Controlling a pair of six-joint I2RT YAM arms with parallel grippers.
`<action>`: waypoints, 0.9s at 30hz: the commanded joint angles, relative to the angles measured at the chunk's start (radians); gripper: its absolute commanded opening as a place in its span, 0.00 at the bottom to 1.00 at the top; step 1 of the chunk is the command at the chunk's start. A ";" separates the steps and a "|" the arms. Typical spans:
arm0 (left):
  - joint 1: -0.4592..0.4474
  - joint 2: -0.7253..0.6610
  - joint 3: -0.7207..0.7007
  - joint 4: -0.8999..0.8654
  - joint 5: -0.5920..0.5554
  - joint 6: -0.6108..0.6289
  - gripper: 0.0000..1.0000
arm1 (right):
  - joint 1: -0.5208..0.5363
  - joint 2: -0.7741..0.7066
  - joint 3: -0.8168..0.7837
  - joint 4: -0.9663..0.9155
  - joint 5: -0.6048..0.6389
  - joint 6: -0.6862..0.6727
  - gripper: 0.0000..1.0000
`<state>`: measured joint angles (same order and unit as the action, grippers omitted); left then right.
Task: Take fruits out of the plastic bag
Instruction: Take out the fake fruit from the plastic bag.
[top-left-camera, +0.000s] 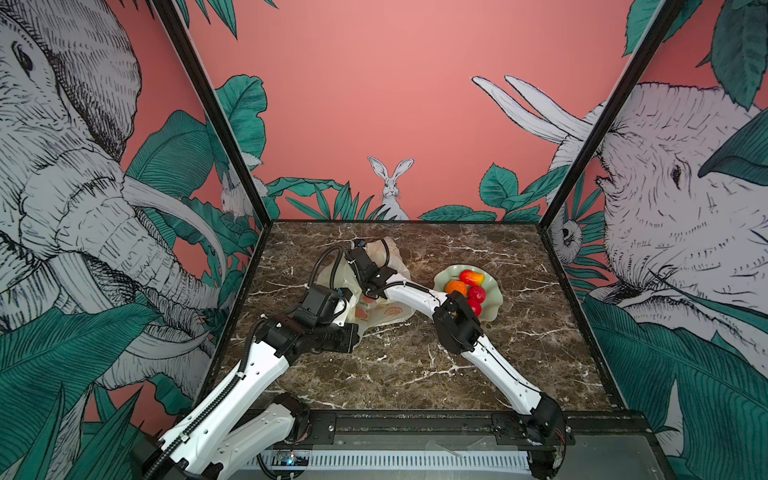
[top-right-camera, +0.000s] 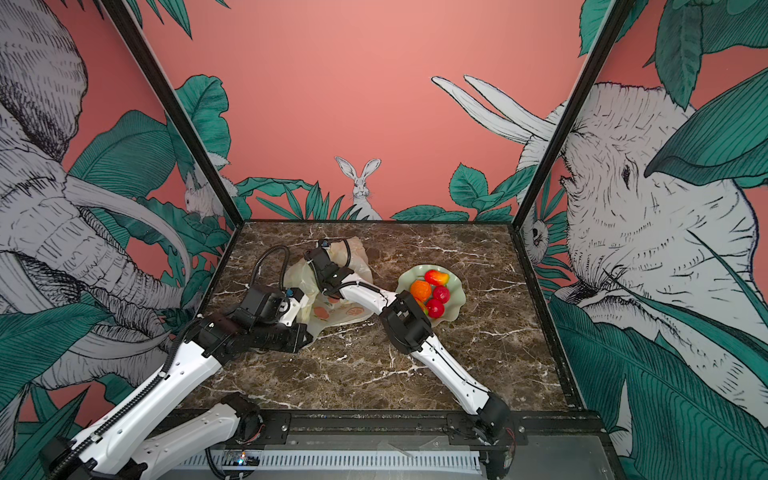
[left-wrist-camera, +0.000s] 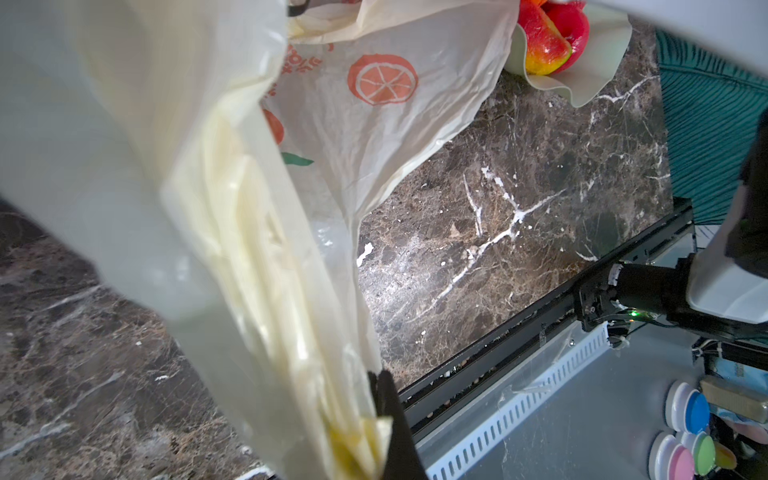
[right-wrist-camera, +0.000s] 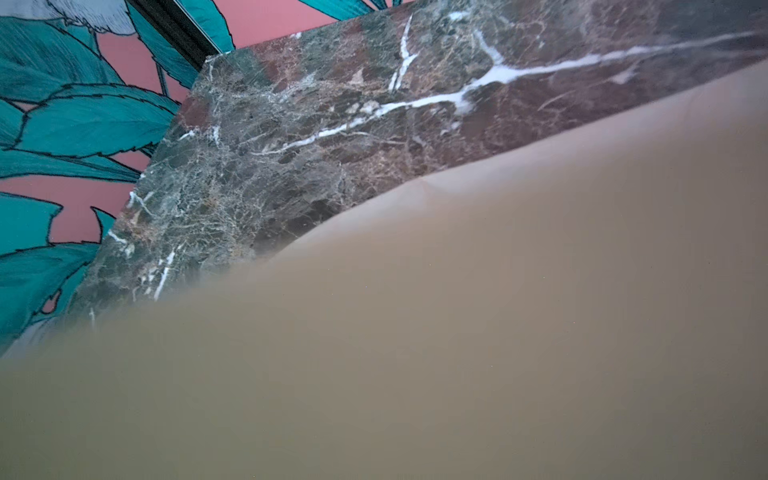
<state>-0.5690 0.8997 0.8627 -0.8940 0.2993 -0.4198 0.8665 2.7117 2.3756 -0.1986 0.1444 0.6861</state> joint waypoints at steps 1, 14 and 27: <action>-0.002 -0.032 0.015 -0.034 -0.030 -0.007 0.00 | -0.035 -0.058 -0.096 -0.067 0.038 -0.024 0.52; -0.002 -0.035 -0.006 -0.029 -0.049 -0.003 0.00 | -0.086 -0.117 -0.192 -0.080 -0.029 -0.046 0.53; -0.001 -0.024 -0.024 0.000 -0.035 0.009 0.00 | -0.099 -0.080 -0.196 -0.020 -0.097 -0.026 0.80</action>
<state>-0.5686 0.8814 0.8497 -0.8875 0.2531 -0.4202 0.7715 2.5725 2.1586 -0.1833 0.0666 0.6460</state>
